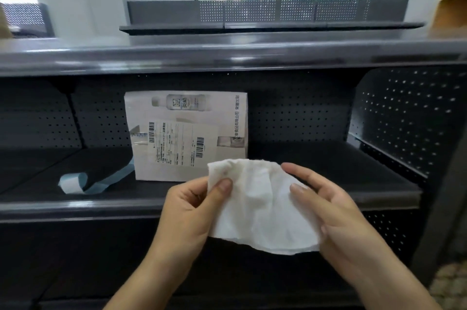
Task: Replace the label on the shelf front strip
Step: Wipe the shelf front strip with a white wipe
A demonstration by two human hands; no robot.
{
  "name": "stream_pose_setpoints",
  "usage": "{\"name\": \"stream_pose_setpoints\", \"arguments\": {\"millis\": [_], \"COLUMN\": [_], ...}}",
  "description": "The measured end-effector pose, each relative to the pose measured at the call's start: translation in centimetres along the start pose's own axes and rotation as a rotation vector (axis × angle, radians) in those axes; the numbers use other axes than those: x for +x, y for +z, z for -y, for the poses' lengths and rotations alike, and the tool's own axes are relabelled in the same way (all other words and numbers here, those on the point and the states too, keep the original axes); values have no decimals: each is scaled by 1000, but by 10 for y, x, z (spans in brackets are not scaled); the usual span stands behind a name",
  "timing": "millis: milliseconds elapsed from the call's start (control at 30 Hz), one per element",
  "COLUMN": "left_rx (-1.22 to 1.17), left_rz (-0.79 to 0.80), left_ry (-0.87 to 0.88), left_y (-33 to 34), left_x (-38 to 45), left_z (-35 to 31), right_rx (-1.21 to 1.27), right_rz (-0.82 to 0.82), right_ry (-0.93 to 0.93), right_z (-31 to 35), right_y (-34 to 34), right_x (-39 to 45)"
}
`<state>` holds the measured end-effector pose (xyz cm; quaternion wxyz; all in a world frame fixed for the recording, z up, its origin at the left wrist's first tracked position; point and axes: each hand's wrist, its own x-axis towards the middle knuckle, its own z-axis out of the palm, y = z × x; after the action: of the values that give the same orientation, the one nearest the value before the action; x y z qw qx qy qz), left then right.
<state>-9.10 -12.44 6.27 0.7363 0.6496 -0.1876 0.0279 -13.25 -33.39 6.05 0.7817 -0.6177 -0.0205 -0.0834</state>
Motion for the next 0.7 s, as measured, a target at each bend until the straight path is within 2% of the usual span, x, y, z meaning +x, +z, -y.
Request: {"name": "stream_pose_setpoints", "arguments": {"millis": [200,400,533,700], "left_rx": [52,-86,-107,-53], "left_rz": [-125,-57,-75,-50], "left_ry": [96,60,34,38], "left_y": [12,21,30,40], "left_x": [-2,0,1,1], "left_z": [-1,-8,-8,-6], "right_rx": [-61,-204,-277,-153], "right_rz": [-50,-126,-142,-155], "right_ry": [-178,-324,-418,-353], "right_z": [17,27,30,26], "right_y": [-22,-32,-37,-43], "right_x": [-2,-9,-14,-16]}}
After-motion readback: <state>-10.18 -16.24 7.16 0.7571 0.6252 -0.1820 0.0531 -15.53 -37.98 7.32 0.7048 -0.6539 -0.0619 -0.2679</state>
